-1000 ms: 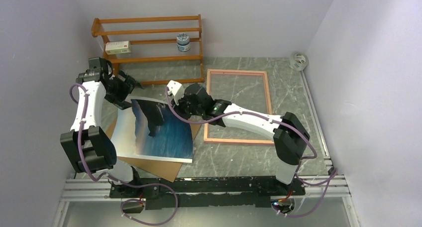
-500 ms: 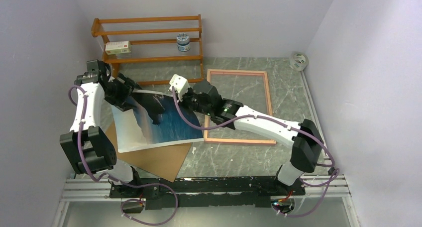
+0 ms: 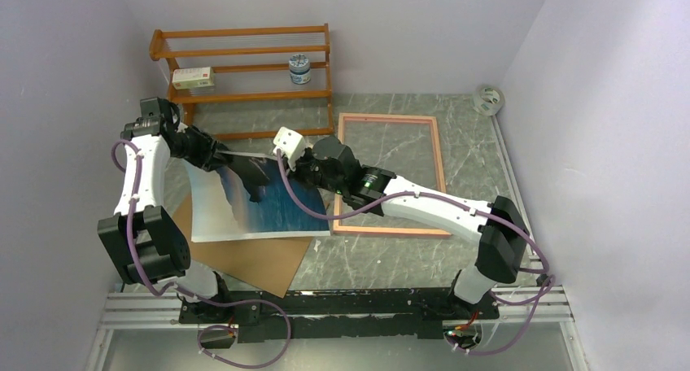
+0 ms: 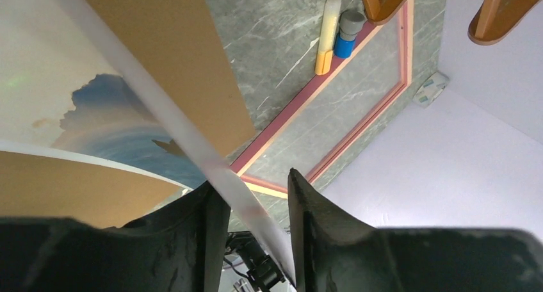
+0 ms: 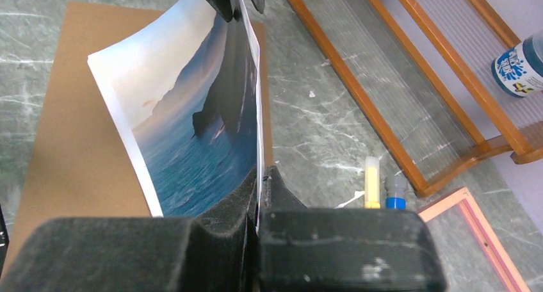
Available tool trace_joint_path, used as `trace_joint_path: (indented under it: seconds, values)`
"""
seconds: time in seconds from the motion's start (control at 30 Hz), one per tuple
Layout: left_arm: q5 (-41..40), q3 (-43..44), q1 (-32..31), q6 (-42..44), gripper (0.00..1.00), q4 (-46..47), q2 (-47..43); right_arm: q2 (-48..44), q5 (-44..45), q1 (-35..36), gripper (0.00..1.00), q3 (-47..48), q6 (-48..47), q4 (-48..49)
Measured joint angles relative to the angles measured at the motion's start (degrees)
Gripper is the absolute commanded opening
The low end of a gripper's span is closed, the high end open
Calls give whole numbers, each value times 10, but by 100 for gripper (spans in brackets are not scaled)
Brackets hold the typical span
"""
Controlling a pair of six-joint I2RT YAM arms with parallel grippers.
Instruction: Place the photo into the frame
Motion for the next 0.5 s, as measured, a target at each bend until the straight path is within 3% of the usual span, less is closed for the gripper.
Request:
trace_joint_path:
  seconds: [0.17, 0.2, 0.27, 0.33, 0.4, 0.5]
  values:
    - [1, 1, 0, 0, 21, 0, -2, 0, 1, 0, 0, 0, 0, 0]
    - [1, 1, 0, 0, 17, 0, -2, 0, 3, 0, 5, 0, 0, 0]
    - [1, 1, 0, -1, 7, 0, -3, 0, 8, 0, 32, 0, 3, 0]
    - [1, 3, 0, -1, 3, 0, -3, 0, 14, 0, 62, 0, 10, 0]
    - [0, 10, 0, 1, 3, -2, -3, 0, 17, 0, 80, 0, 17, 0]
    - [-6, 26, 1, 2, 2, -5, -5, -6, 14, 0, 93, -5, 28, 0]
